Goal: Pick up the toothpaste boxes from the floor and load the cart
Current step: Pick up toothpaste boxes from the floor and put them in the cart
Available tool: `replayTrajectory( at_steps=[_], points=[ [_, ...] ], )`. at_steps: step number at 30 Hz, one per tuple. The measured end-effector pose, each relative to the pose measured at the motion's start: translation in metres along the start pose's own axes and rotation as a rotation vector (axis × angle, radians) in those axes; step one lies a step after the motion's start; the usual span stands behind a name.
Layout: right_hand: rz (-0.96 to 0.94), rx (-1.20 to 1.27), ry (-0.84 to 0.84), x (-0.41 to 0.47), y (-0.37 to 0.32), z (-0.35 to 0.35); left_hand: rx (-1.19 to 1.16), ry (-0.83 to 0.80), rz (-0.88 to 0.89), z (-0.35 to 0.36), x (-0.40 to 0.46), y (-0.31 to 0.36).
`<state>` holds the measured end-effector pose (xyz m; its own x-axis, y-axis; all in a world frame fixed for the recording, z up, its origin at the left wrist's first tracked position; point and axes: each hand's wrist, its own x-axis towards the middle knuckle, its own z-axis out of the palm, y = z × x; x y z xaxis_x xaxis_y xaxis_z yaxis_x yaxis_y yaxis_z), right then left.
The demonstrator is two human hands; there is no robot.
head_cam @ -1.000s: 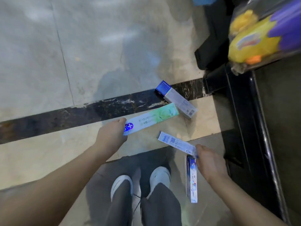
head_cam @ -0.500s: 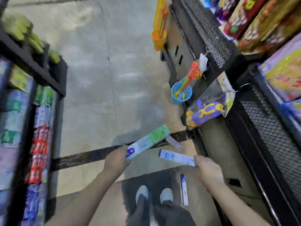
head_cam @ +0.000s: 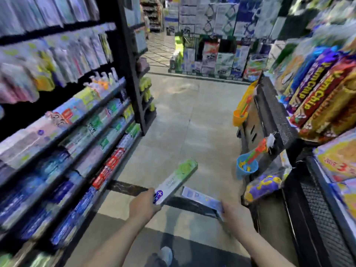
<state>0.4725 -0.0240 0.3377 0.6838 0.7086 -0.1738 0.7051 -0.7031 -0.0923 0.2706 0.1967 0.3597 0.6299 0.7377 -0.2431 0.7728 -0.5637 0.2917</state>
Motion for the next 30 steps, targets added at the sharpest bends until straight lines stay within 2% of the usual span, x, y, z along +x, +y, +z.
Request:
replayTrajectory(
  at_steps=[1,3,5,7,12,18,24,27,30],
  points=[
    [-0.071,-0.089,0.034,-0.007,-0.01,-0.005,-0.02,0.008,-0.043,0.0,-0.018,-0.01],
    [-0.189,-0.089,0.032,-0.021,-0.034,-0.016,-0.065,0.046,-0.122,-0.003,-0.058,-0.032],
    [-0.27,-0.117,-0.059,-0.036,-0.059,-0.016,-0.076,0.075,-0.223,-0.007,-0.105,-0.057],
    [-0.331,-0.139,-0.076,-0.053,-0.092,-0.011,-0.08,0.105,-0.337,-0.012,-0.153,-0.09],
    [-0.578,-0.153,-0.046,-0.11,-0.2,-0.006,-0.103,0.179,-0.632,-0.028,-0.281,-0.193],
    [-0.842,-0.153,-0.021,-0.207,-0.342,0.011,-0.098,0.315,-0.862,-0.021,-0.46,-0.314],
    [-1.109,-0.161,0.019,-0.351,-0.492,0.058,-0.073,0.233,-1.095,-0.006,-0.672,-0.411],
    [-1.225,-0.195,0.003,-0.433,-0.55,0.077,-0.07,0.202,-1.247,0.013,-0.767,-0.433],
    [-1.377,-0.198,-0.057,-0.503,-0.591,0.093,-0.119,0.161,-1.329,0.039,-0.839,-0.433]
  ],
)
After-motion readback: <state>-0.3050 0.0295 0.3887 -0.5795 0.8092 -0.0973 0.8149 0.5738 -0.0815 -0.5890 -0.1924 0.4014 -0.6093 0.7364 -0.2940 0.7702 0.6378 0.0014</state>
